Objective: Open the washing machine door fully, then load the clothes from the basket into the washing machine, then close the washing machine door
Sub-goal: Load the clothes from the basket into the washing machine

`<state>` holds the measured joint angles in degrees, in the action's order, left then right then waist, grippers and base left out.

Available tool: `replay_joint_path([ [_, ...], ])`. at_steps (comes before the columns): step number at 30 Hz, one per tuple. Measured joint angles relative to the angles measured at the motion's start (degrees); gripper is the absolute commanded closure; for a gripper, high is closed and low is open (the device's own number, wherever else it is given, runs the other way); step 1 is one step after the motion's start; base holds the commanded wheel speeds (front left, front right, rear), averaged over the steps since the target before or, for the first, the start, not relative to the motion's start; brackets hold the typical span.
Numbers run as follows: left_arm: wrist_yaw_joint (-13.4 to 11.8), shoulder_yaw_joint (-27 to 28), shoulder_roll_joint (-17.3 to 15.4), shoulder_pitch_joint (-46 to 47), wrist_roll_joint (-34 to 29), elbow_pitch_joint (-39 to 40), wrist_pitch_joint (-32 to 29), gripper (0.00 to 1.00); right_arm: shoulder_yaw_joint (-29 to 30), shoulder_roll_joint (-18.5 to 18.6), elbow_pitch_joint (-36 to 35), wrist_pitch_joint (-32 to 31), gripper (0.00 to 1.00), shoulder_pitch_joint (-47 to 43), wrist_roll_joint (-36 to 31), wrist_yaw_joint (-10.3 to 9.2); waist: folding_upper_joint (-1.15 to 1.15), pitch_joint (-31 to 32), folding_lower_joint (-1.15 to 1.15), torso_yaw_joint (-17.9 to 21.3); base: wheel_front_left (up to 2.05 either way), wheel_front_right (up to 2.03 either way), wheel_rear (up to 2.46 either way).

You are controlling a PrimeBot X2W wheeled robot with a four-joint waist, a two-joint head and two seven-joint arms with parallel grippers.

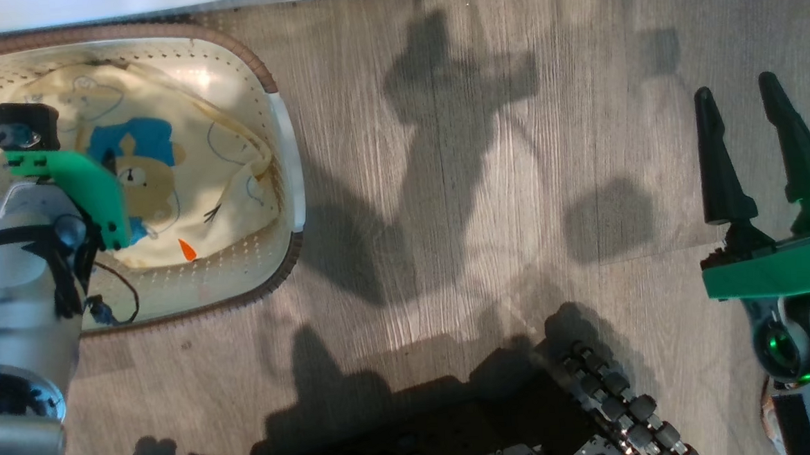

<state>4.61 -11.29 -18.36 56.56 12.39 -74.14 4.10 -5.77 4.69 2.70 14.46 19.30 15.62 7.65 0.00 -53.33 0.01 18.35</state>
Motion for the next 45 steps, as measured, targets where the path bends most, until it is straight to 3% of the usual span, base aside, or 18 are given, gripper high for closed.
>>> replay_joint_path([
  [8, -3.87, -0.79, -1.12, 0.15, -0.89, -0.01, 0.02, 0.0, 0.04, 0.42, -0.41, 0.0, 0.0, 0.15, -0.01, 0.0, 0.0, -1.27, -0.01, 0.09, 0.0, 0.0, 0.0],
  [14, -4.6, -0.78, -1.27, 1.03, -0.63, -0.03, -0.55, 0.0, 0.32, 0.8, -0.99, 0.0, 0.0, 0.29, -0.01, 0.0, 0.0, -1.94, -0.01, 0.15, 0.0, 0.0, 0.0],
  [15, -4.58, -0.78, -1.27, 1.2, -0.6, -0.02, -0.58, 0.09, 0.4, 0.85, -1.01, 0.0, 0.0, 0.29, -0.01, 0.0, 0.0, -1.99, -0.01, 0.12, 0.0, 0.0, 0.0],
  [17, -4.21, -0.77, -1.29, 1.25, -0.02, -0.01, -0.85, 0.57, 0.48, 0.89, -1.09, 0.0, 0.0, 0.29, -0.01, 0.0, 0.0, -2.03, -0.01, 0.08, 0.0, 0.0, 0.0],
  [18, -4.19, -0.78, -1.29, 1.24, 0.16, -0.03, -1.08, 0.91, 0.49, 0.91, -1.12, 0.0, 0.0, 0.29, -0.01, 0.0, 0.0, -2.03, -0.01, 0.08, 0.0, 0.0, 0.0],
  [19, -3.99, -0.78, -1.29, 1.24, 0.29, -0.03, -1.08, 1.0, 0.53, 0.94, -1.15, 0.0, 0.0, 0.29, -0.01, 0.0, 0.0, -2.03, -0.01, 0.09, 0.0, 0.0, 0.0],
  [28, -2.31, -1.46, -1.14, 1.13, 0.99, -0.05, -1.16, 1.0, 1.07, 1.34, -1.15, 0.0, 0.0, 0.28, -0.1, 0.0, 0.0, -1.31, -0.01, -0.07, 0.0, 0.0, 0.0],
  [45, 2.38, -2.07, 2.57, -5.13, 4.89, -0.12, 7.56, 1.0, 0.74, 1.36, 0.77, 0.0, 0.0, -0.4, -0.15, 0.0, 0.0, 7.38, -0.01, -1.16, 0.0, 0.0, 0.0],
])
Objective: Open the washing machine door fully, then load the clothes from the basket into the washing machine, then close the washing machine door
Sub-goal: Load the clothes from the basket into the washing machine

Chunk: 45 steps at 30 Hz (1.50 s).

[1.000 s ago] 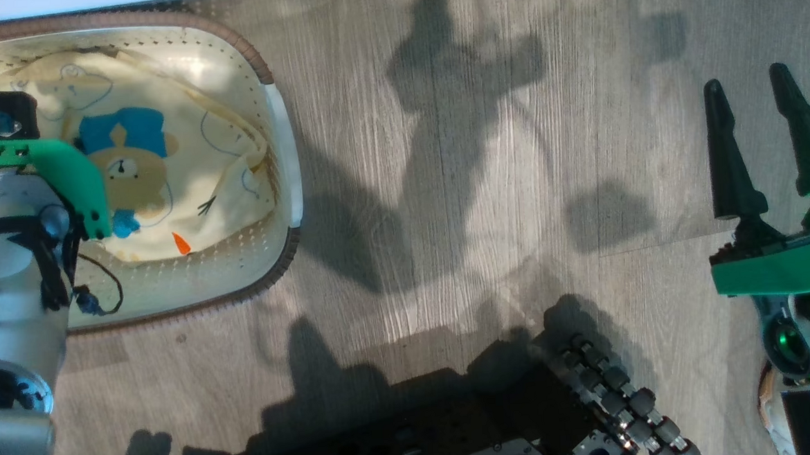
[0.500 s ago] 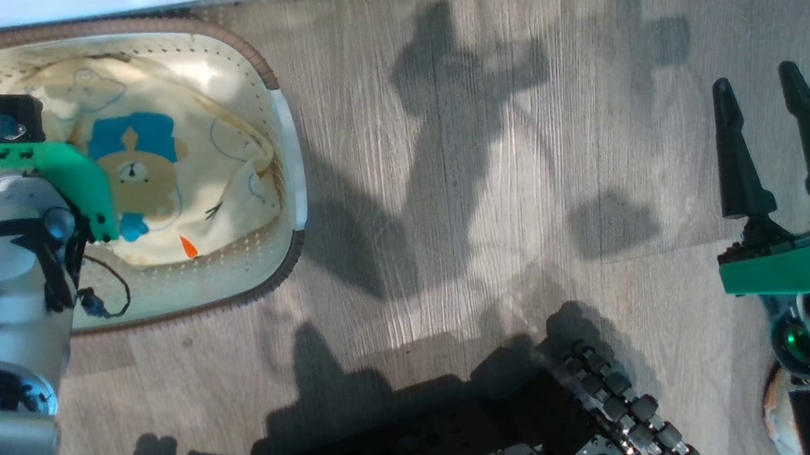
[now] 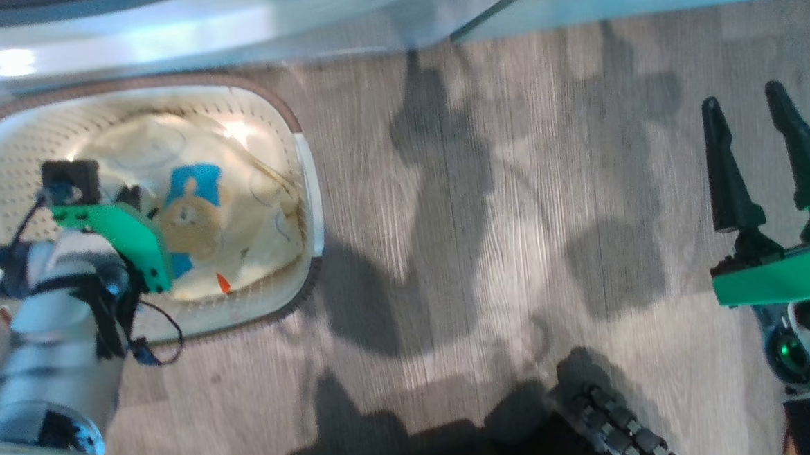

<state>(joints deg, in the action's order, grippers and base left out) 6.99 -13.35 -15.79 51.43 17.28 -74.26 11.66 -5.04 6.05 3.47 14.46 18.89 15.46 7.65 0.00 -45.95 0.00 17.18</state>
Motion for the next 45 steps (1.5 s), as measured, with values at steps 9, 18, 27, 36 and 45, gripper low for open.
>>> replay_joint_path([
  [9, 0.45, -0.68, 3.43, -7.3, 5.12, 3.37, 2.54, 1.0, -0.03, -0.01, 1.96, 0.0, 0.0, -3.8, 0.19, 0.0, 0.0, 8.94, 0.0, -1.05, 0.0, 0.0, 0.0],
  [18, 0.46, -1.51, 3.53, -17.98, 12.23, 17.44, 2.57, 1.0, 0.48, -0.02, 3.26, 0.0, 0.0, -8.11, 0.66, 0.0, 0.0, 18.5, -0.01, -2.45, 0.0, 0.0, 0.0],
  [27, 0.45, 1.85, 2.21, -29.03, 14.07, 31.56, 2.57, 1.0, 0.97, 0.0, 4.19, 0.0, 0.0, -12.34, 0.68, 0.0, 0.0, 27.86, -0.01, -4.45, 0.0, 0.0, 0.0],
  [36, 0.45, 6.23, 2.4, -36.88, 13.97, 42.85, 2.65, 1.0, 2.78, 0.24, 4.54, 0.0, 0.0, -18.0, 1.22, 0.0, 0.0, 34.98, -0.01, -6.09, 0.0, 0.0, 0.0],
  [45, 0.45, 8.89, 2.43, -41.8, 14.14, 51.54, 2.71, 1.0, 2.98, 0.26, 4.56, -0.01, 0.0, -20.42, 1.26, 0.0, 0.0, 39.89, -0.01, -7.09, 0.0, 0.0, 0.0],
])
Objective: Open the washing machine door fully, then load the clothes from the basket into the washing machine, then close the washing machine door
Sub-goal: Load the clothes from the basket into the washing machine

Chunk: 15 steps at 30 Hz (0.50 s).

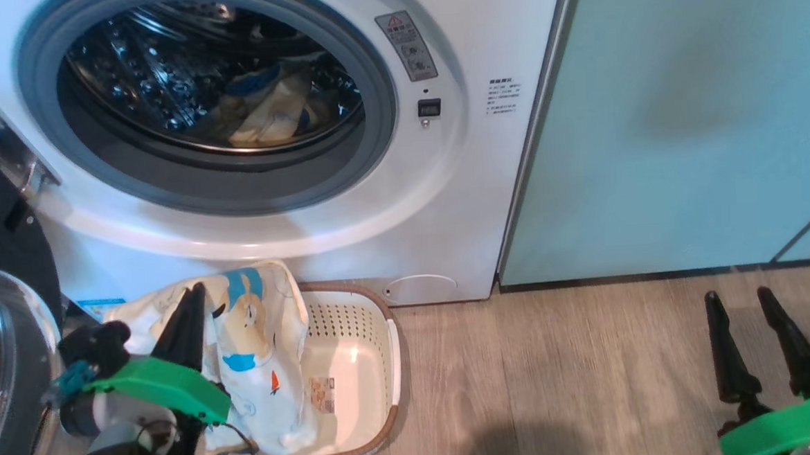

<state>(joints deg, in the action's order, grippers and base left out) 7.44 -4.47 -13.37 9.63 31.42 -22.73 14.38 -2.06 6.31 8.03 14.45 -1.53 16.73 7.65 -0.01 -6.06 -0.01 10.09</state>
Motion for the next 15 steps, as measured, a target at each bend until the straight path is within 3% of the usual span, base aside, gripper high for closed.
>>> replay_joint_path([
  [15, -0.02, 2.78, -0.03, -4.97, 1.43, 7.93, 0.01, 1.0, -0.03, -0.08, 0.0, 0.0, 0.0, -1.06, 0.34, 0.0, 0.0, 2.32, 0.0, -0.63, 0.0, 0.0, 0.0],
])
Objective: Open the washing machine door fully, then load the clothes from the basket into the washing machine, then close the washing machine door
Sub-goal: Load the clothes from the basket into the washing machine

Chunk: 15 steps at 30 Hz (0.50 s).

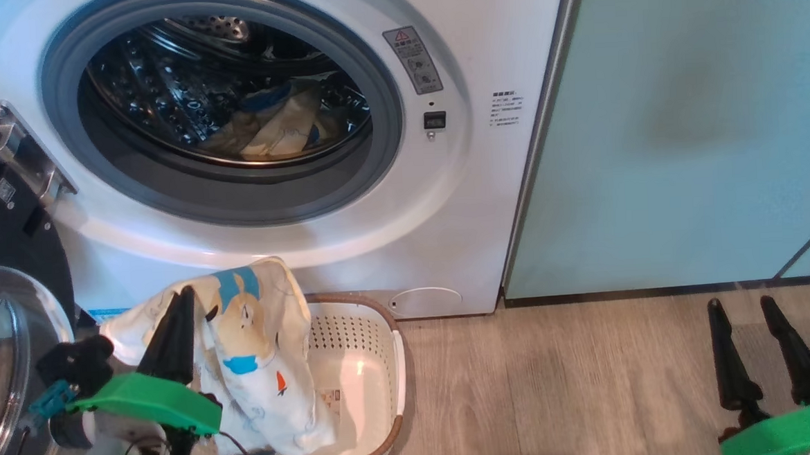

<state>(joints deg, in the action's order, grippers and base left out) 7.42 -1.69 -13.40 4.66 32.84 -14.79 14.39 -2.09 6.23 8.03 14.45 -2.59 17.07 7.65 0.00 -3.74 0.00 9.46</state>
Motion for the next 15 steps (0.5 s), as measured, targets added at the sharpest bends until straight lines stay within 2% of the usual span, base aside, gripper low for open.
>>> replay_joint_path([
  [10, -0.01, -0.01, 0.09, -0.02, -0.78, 1.43, -0.01, 1.0, 0.16, -0.04, -0.07, 0.0, 0.0, -1.38, 0.0, 0.0, 0.0, 0.67, 0.0, -0.59, 0.0, 0.0, 0.0],
  [15, -0.02, -0.69, -0.11, 3.27, -1.07, 1.37, -1.21, 1.0, 0.04, -0.09, -0.09, 0.0, 0.0, -1.37, 0.0, 0.0, 0.0, 0.09, 0.0, -0.45, 0.0, 0.0, 0.0],
])
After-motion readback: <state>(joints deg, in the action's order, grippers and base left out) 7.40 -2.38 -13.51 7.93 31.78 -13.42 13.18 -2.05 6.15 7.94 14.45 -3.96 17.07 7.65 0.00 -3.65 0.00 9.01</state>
